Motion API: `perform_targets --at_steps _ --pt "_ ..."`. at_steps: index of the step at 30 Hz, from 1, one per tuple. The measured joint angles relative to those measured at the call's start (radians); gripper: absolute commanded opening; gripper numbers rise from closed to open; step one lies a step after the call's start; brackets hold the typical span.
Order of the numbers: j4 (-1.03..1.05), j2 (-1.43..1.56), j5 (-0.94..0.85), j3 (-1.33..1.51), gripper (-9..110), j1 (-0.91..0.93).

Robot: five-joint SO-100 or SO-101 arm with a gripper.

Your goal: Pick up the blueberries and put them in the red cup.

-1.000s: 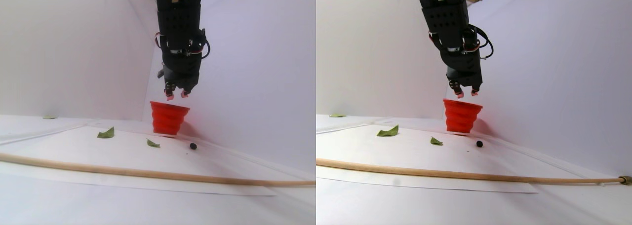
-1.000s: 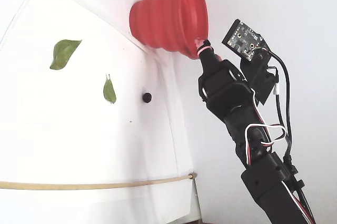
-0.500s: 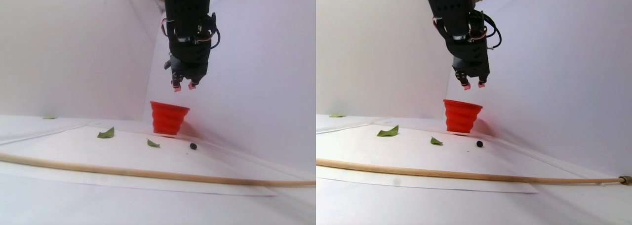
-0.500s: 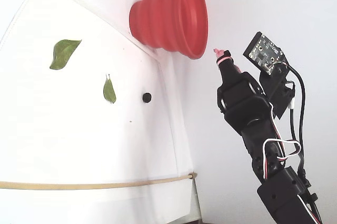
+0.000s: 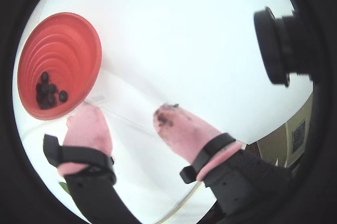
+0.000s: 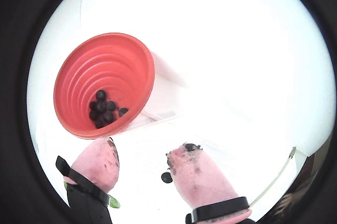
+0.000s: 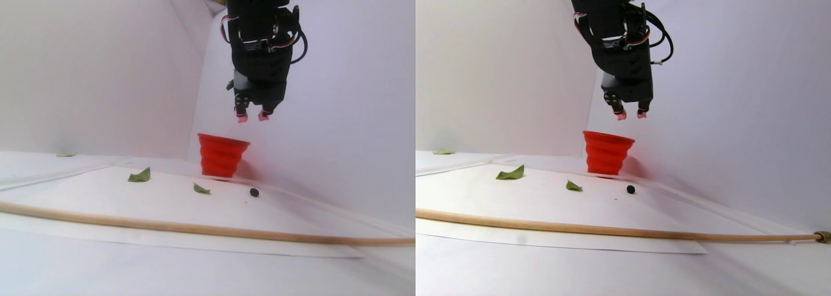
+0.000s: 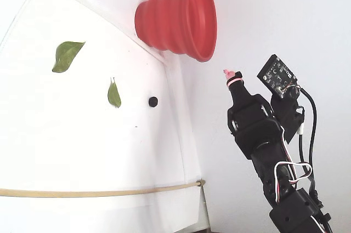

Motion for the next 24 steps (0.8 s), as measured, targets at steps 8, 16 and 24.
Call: perform_targets --at_steps 8,16,24 --pt "0.0 0.0 0.044 0.026 18 0.021" --pt "0.0 0.0 0.078 0.026 18 0.048" --pt "0.0 -0.06 0.081 0.025 18 0.049"
